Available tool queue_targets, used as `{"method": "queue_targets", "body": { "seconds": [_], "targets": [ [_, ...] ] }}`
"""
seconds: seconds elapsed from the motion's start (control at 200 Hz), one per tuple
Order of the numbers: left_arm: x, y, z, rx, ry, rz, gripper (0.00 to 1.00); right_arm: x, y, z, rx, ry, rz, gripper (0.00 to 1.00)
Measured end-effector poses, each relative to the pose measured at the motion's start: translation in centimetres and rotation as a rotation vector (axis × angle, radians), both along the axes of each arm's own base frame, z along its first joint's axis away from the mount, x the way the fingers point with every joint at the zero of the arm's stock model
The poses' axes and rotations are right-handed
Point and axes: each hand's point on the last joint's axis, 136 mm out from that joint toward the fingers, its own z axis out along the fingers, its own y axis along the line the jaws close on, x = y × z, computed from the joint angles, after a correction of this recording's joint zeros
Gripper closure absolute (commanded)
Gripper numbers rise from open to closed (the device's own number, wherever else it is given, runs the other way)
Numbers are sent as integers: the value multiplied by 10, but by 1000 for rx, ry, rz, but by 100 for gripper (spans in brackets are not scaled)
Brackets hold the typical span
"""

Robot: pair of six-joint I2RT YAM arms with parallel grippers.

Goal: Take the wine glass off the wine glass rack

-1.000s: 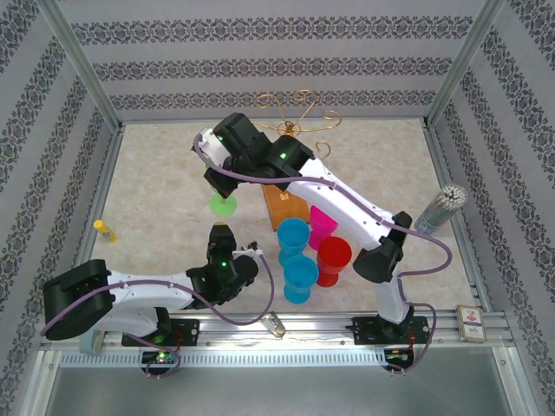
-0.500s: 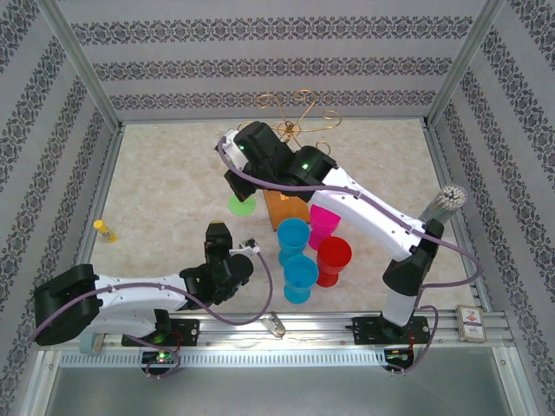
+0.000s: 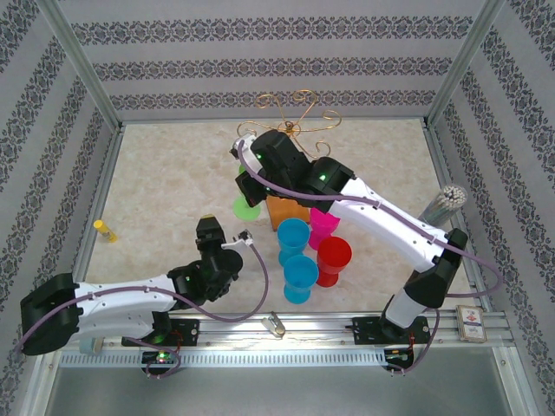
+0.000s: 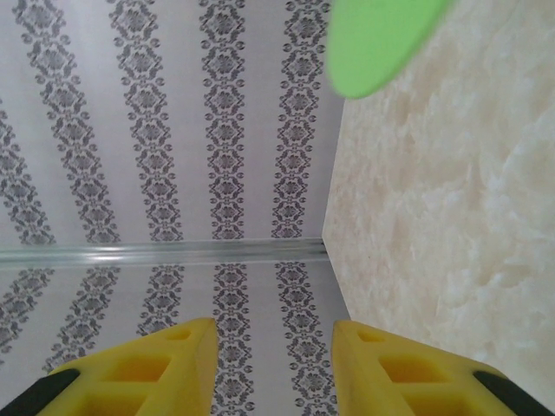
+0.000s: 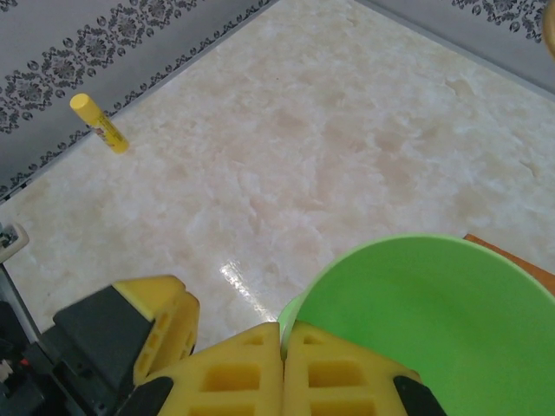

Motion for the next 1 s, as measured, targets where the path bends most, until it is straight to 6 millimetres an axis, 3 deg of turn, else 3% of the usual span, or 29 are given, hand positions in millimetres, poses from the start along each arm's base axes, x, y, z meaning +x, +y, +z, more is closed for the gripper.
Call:
{"method": "queue_targets", "body": {
  "seconds": [0.29,0.635,0.999],
  "targets": [
    [10,12,32,-206,-45,50,60,-5,-7,-12,20,31,-28,100],
    [14,32,52,-484,-53,89,59,-12,-16,-14,52,46,-50,100],
    [20,64,73,-846,-52,177,55,-21,-19,-32,47,90,-65,100]
  ]
}}
